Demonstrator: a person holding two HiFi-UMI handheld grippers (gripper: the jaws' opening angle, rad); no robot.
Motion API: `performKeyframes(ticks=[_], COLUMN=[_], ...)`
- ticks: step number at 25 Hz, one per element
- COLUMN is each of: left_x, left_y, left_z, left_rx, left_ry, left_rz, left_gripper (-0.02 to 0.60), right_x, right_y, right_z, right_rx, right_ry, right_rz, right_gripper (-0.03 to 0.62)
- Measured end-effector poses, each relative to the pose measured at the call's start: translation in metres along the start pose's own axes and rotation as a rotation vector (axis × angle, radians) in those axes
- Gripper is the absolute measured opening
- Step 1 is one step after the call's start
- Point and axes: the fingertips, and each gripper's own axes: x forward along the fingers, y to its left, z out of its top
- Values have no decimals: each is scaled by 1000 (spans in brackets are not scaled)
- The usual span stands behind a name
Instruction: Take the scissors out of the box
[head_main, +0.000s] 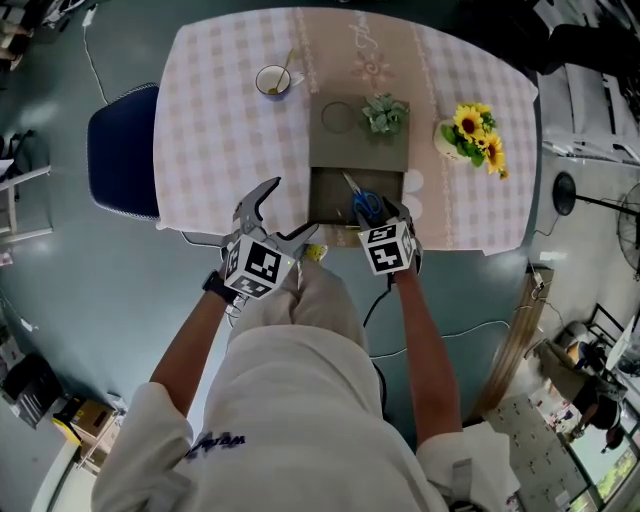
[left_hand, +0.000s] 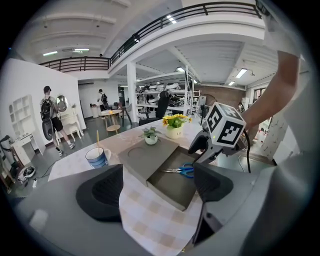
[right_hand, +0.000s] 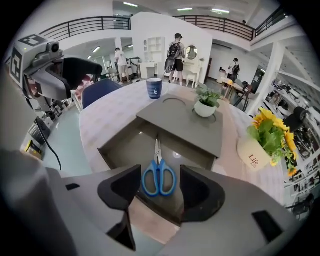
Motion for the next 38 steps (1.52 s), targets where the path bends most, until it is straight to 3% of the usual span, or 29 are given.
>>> performKeyframes(ticks=[10,16,30,38], left_x=[4,3,1,0], left_y=[-9,-7,-8,-8], left_z=[-2,-2,-5,-5], left_rx=[-29,-86,-96,-99], left_ry=[-2,-11,-10,-11], left_rz=[-21,-17,-21,-21], left_gripper=[435,430,423,420], right_x=[29,38,50,53], right_y=[7,8,8,7], right_z=[-13,-13,-21,-27], right_rx=[-39,-54,-44,-32], right_ry=[71,99,142,169], right_rz=[43,63,65,64], right_gripper=[227,221,202,153])
